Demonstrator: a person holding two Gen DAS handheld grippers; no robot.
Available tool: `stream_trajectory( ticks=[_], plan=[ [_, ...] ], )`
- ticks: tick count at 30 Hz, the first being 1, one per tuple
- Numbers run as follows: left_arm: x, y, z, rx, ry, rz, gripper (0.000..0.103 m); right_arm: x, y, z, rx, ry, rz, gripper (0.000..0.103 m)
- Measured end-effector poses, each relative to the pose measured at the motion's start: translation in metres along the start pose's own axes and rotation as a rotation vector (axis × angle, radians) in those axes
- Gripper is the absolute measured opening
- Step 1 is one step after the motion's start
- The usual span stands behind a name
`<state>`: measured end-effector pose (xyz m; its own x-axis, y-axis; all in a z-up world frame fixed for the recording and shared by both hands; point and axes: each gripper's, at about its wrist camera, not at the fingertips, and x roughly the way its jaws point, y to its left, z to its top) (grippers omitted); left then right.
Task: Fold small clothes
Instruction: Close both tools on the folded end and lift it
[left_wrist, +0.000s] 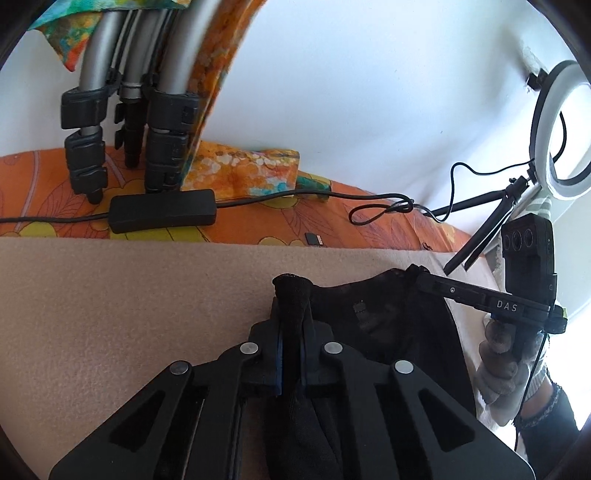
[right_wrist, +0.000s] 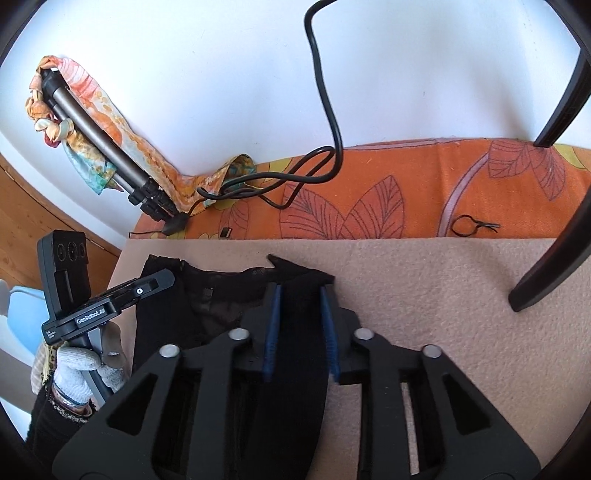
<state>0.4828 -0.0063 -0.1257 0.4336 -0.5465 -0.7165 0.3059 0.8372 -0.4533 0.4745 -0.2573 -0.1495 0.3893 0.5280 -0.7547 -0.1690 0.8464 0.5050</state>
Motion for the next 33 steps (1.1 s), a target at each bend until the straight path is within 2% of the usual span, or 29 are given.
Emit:
stream_trajectory(
  ticks=[3,9,13,19,27,33],
  plan=[
    [-0.005,-0.001,0.001,-0.023,-0.018,-0.063,0.004,-0.002,0.009,-0.002,-0.042,-0.018,-0.023,0.005],
    [-0.034,-0.014,0.0,-0.011,-0.066,-0.122,0.004,-0.028,0.015,0.001,-0.035,-0.071,0.046,0.005],
    [-0.059,-0.029,-0.004,0.002,-0.086,-0.151,0.004,-0.056,0.027,-0.003,-0.064,-0.106,0.082,0.005],
    [-0.1,-0.057,-0.016,0.052,-0.107,-0.148,0.004,-0.103,0.048,-0.015,-0.088,-0.151,0.118,0.005],
    [-0.153,-0.091,-0.056,0.074,-0.131,-0.175,0.004,-0.156,0.08,-0.06,-0.135,-0.17,0.143,0.005],
    [-0.187,-0.112,-0.108,0.083,-0.117,-0.212,0.004,-0.192,0.1,-0.112,-0.155,-0.169,0.161,0.005]
  ],
)
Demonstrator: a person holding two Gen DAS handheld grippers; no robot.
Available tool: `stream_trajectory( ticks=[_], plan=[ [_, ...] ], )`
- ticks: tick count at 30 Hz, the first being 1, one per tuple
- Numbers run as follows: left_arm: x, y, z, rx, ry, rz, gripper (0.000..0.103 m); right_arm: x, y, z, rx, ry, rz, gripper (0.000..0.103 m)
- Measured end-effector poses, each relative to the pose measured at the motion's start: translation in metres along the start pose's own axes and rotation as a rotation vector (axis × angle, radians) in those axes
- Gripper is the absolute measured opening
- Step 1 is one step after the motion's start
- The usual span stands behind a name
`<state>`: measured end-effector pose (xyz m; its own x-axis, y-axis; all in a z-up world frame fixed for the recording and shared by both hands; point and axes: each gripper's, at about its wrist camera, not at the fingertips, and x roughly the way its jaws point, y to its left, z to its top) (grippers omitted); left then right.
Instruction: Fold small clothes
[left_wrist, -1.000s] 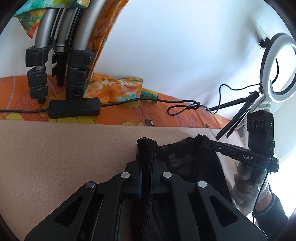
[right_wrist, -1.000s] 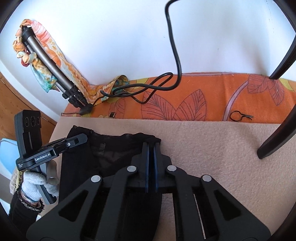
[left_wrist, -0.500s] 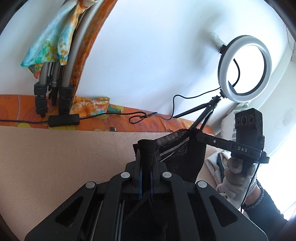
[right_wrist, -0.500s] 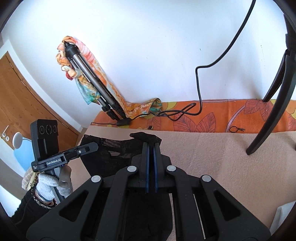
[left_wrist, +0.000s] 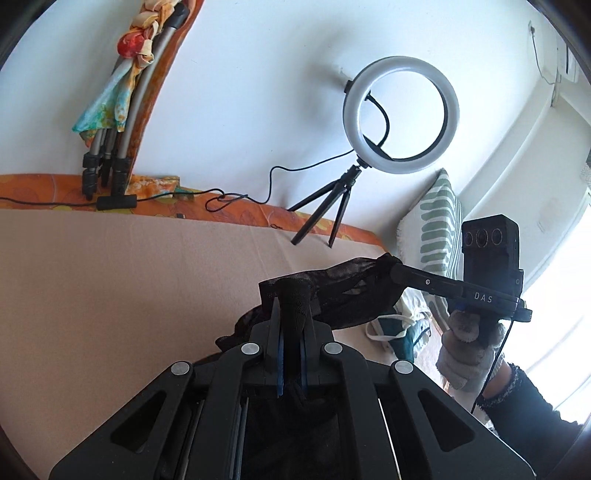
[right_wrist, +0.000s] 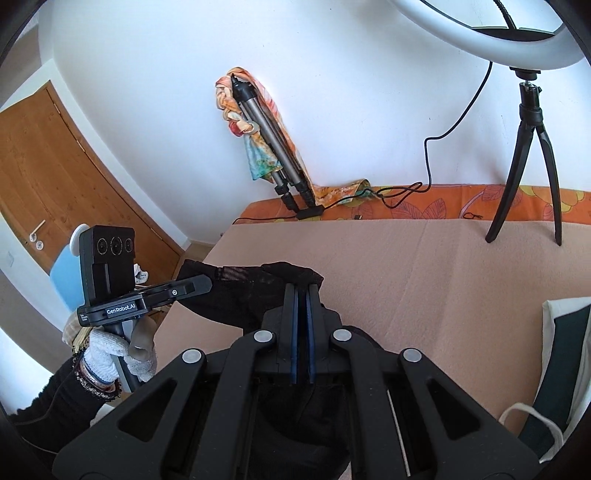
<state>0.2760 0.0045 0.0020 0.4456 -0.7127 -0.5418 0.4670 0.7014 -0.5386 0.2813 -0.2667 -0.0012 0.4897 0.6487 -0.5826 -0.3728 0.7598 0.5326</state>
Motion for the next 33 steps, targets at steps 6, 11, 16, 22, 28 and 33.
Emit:
stream_trajectory(
  ticks=[6,11,16,22,28,33],
  plan=[
    [-0.016,-0.021,-0.063,0.026,0.055,-0.03,0.004,-0.019,0.027,-0.065,-0.032,0.038,-0.01,0.005],
    [-0.017,-0.019,-0.105,0.039,0.111,-0.013,0.004,-0.016,0.033,-0.124,-0.038,0.095,-0.027,0.005],
    [-0.025,-0.014,-0.131,0.075,0.148,0.028,0.004,-0.016,0.037,-0.162,-0.073,0.128,-0.078,0.005],
    [-0.038,-0.018,-0.15,0.16,0.165,0.08,0.007,-0.023,0.047,-0.183,-0.146,0.142,-0.134,0.005],
    [-0.049,-0.022,-0.174,0.27,0.237,0.153,0.011,-0.035,0.054,-0.205,-0.247,0.218,-0.186,0.009],
    [-0.067,-0.022,-0.188,0.295,0.271,0.139,0.011,-0.06,0.055,-0.207,-0.262,0.19,-0.181,0.011]
  ],
)
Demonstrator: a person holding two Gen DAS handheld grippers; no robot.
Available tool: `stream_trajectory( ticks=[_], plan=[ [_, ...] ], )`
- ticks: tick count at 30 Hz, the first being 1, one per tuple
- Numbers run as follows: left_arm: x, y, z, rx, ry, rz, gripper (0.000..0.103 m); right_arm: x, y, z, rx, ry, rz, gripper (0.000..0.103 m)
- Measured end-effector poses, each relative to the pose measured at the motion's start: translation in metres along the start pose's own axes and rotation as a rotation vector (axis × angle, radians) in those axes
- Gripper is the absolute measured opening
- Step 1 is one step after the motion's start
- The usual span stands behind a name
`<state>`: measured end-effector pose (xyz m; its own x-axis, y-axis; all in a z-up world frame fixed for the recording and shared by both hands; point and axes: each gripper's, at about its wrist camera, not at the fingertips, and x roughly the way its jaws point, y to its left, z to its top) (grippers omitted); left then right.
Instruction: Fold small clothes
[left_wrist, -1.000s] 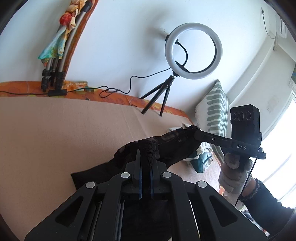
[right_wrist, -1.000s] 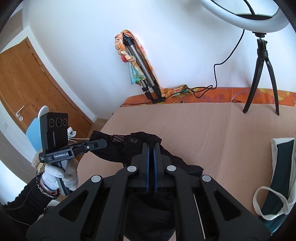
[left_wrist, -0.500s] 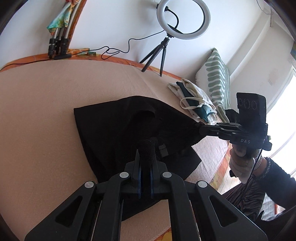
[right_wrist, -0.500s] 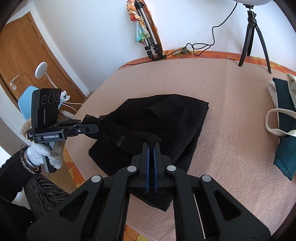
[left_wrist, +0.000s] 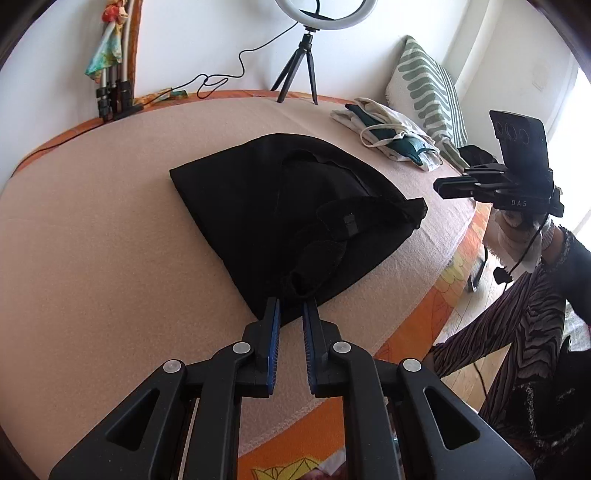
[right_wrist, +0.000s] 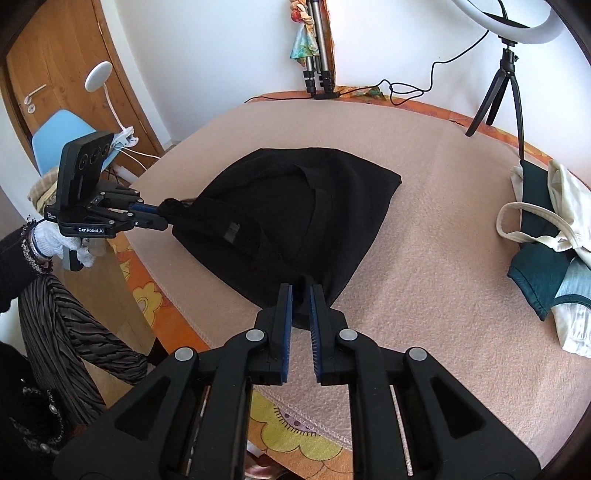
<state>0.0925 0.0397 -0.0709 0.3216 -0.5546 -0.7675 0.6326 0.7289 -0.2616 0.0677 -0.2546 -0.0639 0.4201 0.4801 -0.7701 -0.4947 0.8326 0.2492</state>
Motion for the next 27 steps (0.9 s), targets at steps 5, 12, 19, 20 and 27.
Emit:
stream_trajectory(
  ticks=[5,12,19,20,27],
  plan=[
    [-0.017,0.009,0.001,-0.071,-0.059,-0.04,0.011,-0.008,-0.001,0.005,0.047,-0.063,0.027,0.031],
    [-0.001,-0.028,0.006,-0.003,-0.053,-0.044,0.022,0.027,0.052,0.002,-0.154,0.018,-0.008,0.031],
    [0.029,-0.056,0.011,0.145,-0.013,0.135,0.037,0.053,0.074,-0.004,-0.278,0.057,-0.12,0.038],
    [0.032,-0.057,0.014,0.144,-0.016,0.137,0.037,0.056,0.075,-0.004,-0.287,0.062,-0.134,0.038],
    [0.059,-0.065,0.026,0.22,0.011,0.206,0.036,0.068,0.086,-0.002,-0.372,0.071,-0.229,0.026]
  ],
)
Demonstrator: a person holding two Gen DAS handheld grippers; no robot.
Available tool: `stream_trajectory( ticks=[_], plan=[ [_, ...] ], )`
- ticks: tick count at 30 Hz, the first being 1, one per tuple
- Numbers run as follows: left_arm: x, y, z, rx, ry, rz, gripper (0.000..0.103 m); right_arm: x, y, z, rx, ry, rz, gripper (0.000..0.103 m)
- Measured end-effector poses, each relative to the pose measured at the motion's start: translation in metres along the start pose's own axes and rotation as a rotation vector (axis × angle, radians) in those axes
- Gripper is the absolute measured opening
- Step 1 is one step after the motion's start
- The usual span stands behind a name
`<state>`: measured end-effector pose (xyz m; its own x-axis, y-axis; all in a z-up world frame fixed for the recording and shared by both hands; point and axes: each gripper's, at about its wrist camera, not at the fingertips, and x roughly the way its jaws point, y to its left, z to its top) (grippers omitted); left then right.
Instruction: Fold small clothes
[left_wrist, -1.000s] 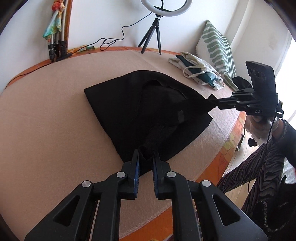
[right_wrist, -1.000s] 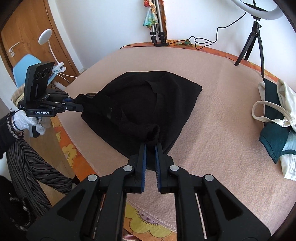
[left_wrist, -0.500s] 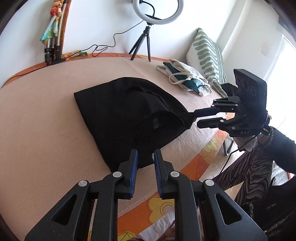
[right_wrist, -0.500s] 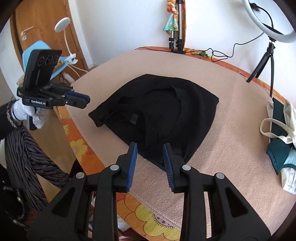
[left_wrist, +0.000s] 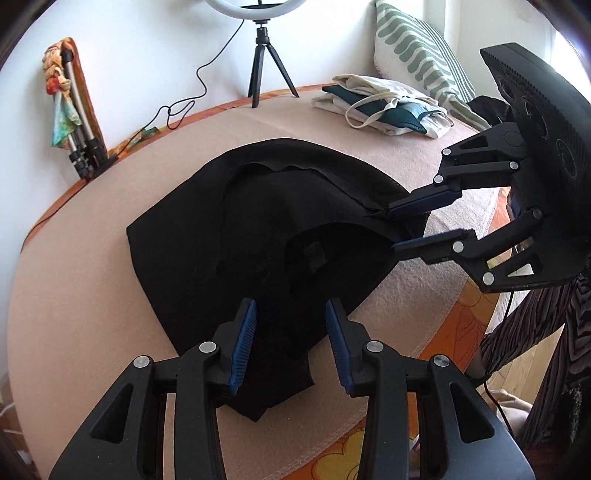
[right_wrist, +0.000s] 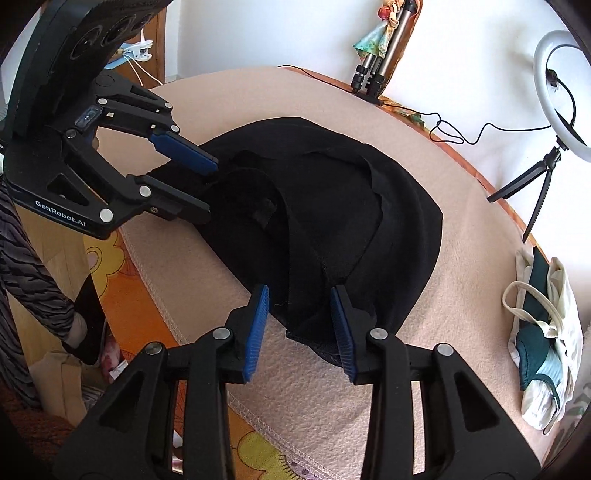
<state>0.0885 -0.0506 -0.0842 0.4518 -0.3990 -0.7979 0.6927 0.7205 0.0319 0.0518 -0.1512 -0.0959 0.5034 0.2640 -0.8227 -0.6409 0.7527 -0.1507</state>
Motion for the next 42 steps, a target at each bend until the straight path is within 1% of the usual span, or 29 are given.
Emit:
stream_trajectory(
  ticks=[1,2,3,4,6,9,11,13,15,16,17,18,19,20,24,25,26,27,28,29,30,31,33,35,37,39,40,41,42],
  plan=[
    [0.002,0.0,0.0,0.003,0.005,0.006,0.024,-0.001,0.0,0.001,-0.002,0.0,0.0,0.014],
    [0.005,0.001,-0.001,0.001,0.012,-0.002,0.014,-0.003,-0.002,0.001,0.002,0.0,0.004,0.01],
    [0.006,0.003,-0.003,-0.005,0.022,-0.014,0.006,-0.005,-0.004,0.002,0.009,-0.005,0.008,0.009],
    [0.006,0.005,-0.005,-0.008,0.027,-0.025,0.006,-0.008,-0.005,0.002,0.011,-0.011,0.007,0.006],
    [0.0,0.006,-0.011,-0.003,0.019,-0.051,0.006,-0.014,-0.007,0.002,0.004,-0.023,0.003,0.006],
    [-0.015,0.007,-0.023,-0.01,0.003,-0.06,0.006,-0.025,-0.01,0.0,-0.002,-0.041,0.034,0.005],
    [-0.023,0.01,-0.028,-0.038,-0.006,-0.089,0.006,-0.032,-0.01,-0.002,-0.004,-0.048,0.044,0.005],
    [-0.026,0.01,-0.029,-0.039,-0.01,-0.112,0.006,-0.037,-0.013,-0.002,0.026,-0.06,0.084,0.005],
    [-0.028,0.009,-0.027,-0.036,-0.023,-0.095,0.006,-0.038,-0.014,0.002,0.048,-0.06,0.102,0.019],
    [-0.029,0.009,-0.025,-0.044,-0.031,-0.092,0.006,-0.037,-0.012,0.003,0.041,-0.063,0.099,0.039],
    [-0.03,0.01,-0.022,-0.056,-0.041,-0.09,0.007,-0.037,-0.009,0.003,0.028,-0.072,0.095,0.047],
    [-0.029,0.01,-0.019,-0.066,-0.047,-0.086,0.01,-0.035,-0.006,0.004,0.015,-0.074,0.094,0.047],
    [-0.027,0.011,-0.015,-0.077,-0.048,-0.075,0.019,-0.032,-0.004,0.005,0.007,-0.063,0.094,0.047],
    [-0.025,0.011,-0.012,-0.085,-0.047,-0.065,0.023,-0.027,-0.002,0.007,-0.002,-0.056,0.085,0.047],
    [-0.01,0.004,-0.003,-0.056,-0.033,-0.045,0.024,-0.01,0.001,0.007,-0.042,-0.011,0.012,0.047],
    [-0.007,0.001,-0.002,-0.044,-0.032,-0.044,0.024,-0.007,0.001,0.007,-0.054,0.001,-0.009,0.044],
    [-0.004,-0.001,-0.002,-0.03,-0.03,-0.049,0.024,-0.004,0.002,0.005,-0.068,0.014,-0.034,0.035],
    [-0.002,-0.003,-0.002,-0.012,-0.027,-0.047,0.023,-0.003,0.001,0.004,-0.077,0.02,-0.038,0.028],
    [0.001,-0.005,-0.002,0.004,-0.021,-0.031,0.015,-0.003,0.0,0.002,-0.078,0.026,-0.034,0.013],
    [0.004,-0.006,-0.003,0.017,-0.016,-0.026,0.005,-0.003,0.0,0.001,-0.077,0.03,-0.04,0.006],
    [0.006,-0.006,-0.004,0.018,-0.005,-0.035,0.001,-0.003,-0.001,0.0,-0.076,0.029,-0.055,0.005],
    [0.005,-0.004,-0.006,0.011,0.0,-0.053,0.001,-0.005,-0.002,-0.001,-0.076,0.021,-0.064,0.003],
    [-0.003,-0.005,-0.01,0.024,-0.013,-0.084,0.001,-0.014,-0.004,-0.001,-0.072,-0.001,-0.054,0.003],
    [-0.013,-0.009,-0.016,0.065,-0.019,-0.101,0.001,-0.024,-0.008,-0.002,-0.059,-0.02,-0.009,0.003],
    [-0.019,-0.007,-0.021,0.049,0.006,-0.143,0.001,-0.028,-0.009,-0.005,-0.059,0.009,0.081,0.003],
    [-0.027,-0.002,-0.026,0.012,0.002,-0.167,0.001,-0.031,-0.006,-0.009,-0.087,0.026,0.091,0.003],
    [-0.031,0.002,-0.028,-0.01,0.0,-0.182,0.002,-0.033,-0.005,-0.011,-0.095,0.033,0.108,0.003],
    [-0.037,0.006,-0.029,-0.029,-0.015,-0.181,0.004,-0.037,-0.006,-0.012,-0.094,0.034,0.129,0.003],
    [-0.041,0.011,-0.029,-0.049,-0.029,-0.166,0.012,-0.041,-0.008,-0.012,-0.082,0.019,0.132,0.005]
  ],
)
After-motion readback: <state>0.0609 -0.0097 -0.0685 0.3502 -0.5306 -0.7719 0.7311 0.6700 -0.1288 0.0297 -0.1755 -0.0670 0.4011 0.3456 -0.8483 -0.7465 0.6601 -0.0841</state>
